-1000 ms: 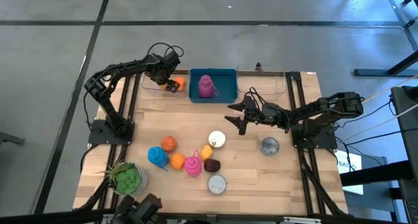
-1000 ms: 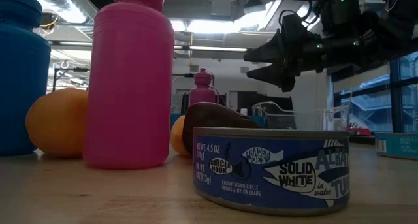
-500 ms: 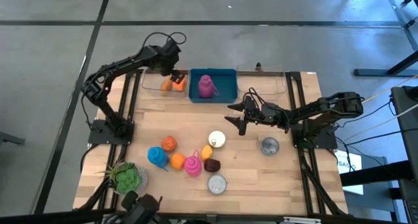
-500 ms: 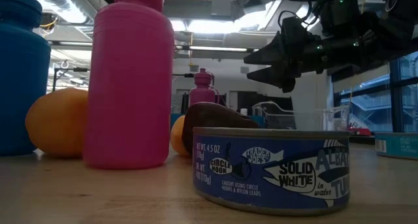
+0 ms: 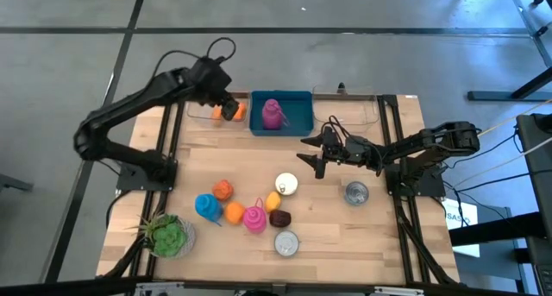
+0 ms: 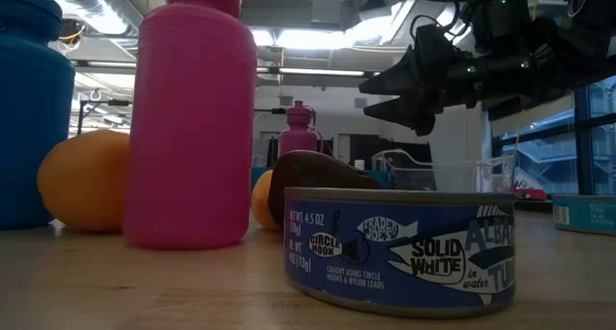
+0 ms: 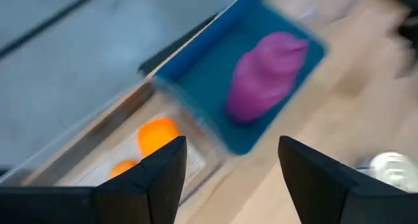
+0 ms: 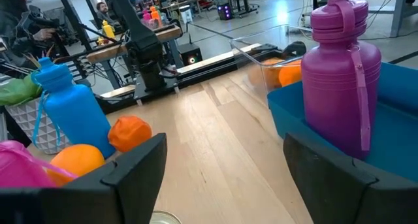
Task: Pick & Place Food Item
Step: Put the blue water bottle into the blue bin
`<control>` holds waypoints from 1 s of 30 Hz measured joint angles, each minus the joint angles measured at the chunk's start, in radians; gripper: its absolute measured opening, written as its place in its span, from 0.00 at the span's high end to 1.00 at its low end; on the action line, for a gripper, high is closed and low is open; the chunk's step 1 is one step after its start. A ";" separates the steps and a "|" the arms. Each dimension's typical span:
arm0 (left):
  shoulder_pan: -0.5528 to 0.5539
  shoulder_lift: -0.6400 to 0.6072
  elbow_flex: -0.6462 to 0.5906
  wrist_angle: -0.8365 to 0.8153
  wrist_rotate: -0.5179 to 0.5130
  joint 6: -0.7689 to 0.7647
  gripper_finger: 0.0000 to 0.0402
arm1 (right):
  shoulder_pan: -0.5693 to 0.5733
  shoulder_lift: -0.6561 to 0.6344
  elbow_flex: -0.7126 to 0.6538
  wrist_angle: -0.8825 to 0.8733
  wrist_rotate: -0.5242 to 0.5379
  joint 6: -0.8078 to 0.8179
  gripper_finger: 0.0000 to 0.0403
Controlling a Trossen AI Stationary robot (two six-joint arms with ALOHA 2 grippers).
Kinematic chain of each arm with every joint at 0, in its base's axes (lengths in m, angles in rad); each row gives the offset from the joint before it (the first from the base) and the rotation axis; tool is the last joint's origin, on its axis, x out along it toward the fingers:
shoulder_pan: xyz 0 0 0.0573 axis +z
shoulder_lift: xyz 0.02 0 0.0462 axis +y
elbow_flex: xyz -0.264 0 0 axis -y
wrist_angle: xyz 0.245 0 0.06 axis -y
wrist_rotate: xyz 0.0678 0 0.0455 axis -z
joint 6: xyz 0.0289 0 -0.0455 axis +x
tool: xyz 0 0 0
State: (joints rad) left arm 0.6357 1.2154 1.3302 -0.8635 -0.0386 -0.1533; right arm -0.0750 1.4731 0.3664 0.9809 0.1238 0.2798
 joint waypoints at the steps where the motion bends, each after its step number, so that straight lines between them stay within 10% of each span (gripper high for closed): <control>1: -0.029 -0.022 -0.008 0.023 -0.012 0.000 0.43 | 0.000 0.000 0.000 0.004 0.000 0.000 0.24; 15: -0.361 -0.352 -0.591 0.684 0.011 -0.059 0.42 | 0.000 0.000 0.000 0.007 -0.008 0.027 0.24; 30: -0.619 -0.715 -0.786 0.680 0.245 -0.186 0.42 | 0.005 0.000 0.000 0.016 -0.012 0.031 0.24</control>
State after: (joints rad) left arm 0.0171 0.5007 0.5444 -0.1837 0.2059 -0.3388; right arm -0.0705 1.4734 0.3664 0.9971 0.1120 0.3111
